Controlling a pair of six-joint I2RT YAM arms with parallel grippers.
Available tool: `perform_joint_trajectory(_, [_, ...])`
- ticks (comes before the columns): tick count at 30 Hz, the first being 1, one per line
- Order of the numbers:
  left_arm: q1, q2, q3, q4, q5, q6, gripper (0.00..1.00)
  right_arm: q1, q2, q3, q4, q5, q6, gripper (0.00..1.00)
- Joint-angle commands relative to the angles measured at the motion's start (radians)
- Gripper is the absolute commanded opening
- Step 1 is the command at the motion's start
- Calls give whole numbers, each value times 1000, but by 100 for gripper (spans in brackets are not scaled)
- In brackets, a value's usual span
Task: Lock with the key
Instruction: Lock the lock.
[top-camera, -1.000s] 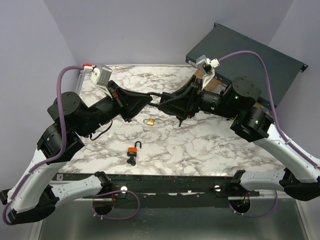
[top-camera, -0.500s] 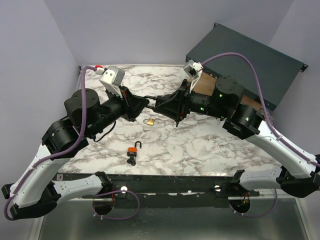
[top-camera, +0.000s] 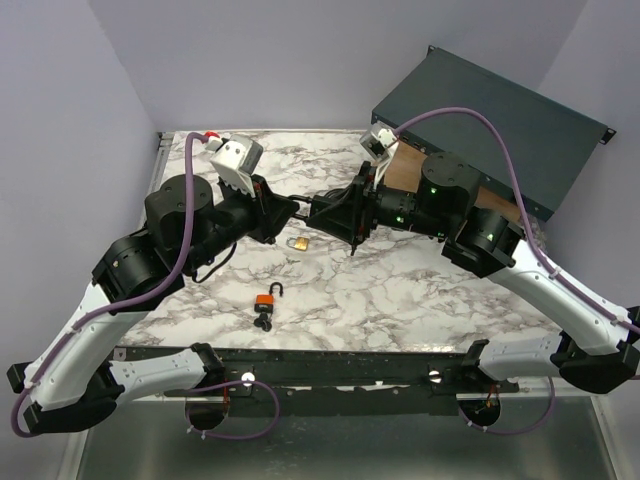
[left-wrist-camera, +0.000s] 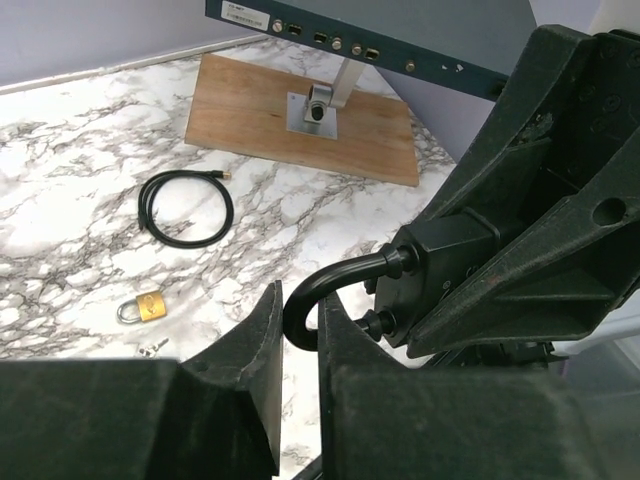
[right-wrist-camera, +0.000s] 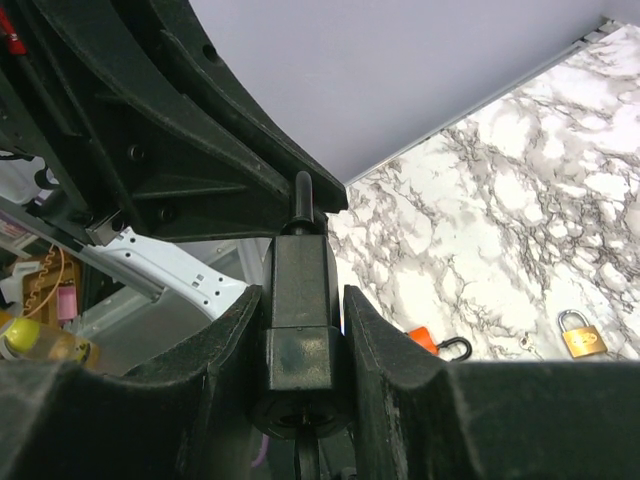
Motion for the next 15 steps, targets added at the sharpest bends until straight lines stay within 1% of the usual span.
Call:
perform_joint_trajectory(1, [-50, 23, 2, 119, 160, -21, 0, 24, 26, 6, 103, -34, -2, 1])
perform_joint_trajectory(4, [-50, 3, -8, 143, 139, -27, 0, 24, 13, -3, 113, -28, 2, 1])
perform_joint_trajectory(5, [-50, -10, -11, 155, 110, -29, 0, 24, 6, -12, 121, -24, 5, 3])
perform_joint_trajectory(6, [-50, -19, -9, 163, 94, -31, 0, 24, -3, -23, 132, -22, 8, 13])
perform_joint_trajectory(8, [-50, -36, 6, 173, 74, -26, 0, 24, -24, -47, 162, -20, 14, 27])
perform_joint_trajectory(10, [-50, -51, 22, 185, 74, -23, 0, 25, -50, -76, 202, -21, 20, 39])
perform_joint_trajectory(12, [-50, -65, 33, 202, 87, -25, 0, 25, -76, -106, 250, -25, 30, 48])
perform_joint_trajectory(15, [-50, -76, 57, 215, 98, -23, 0, 24, -112, -150, 351, -53, 48, 64])
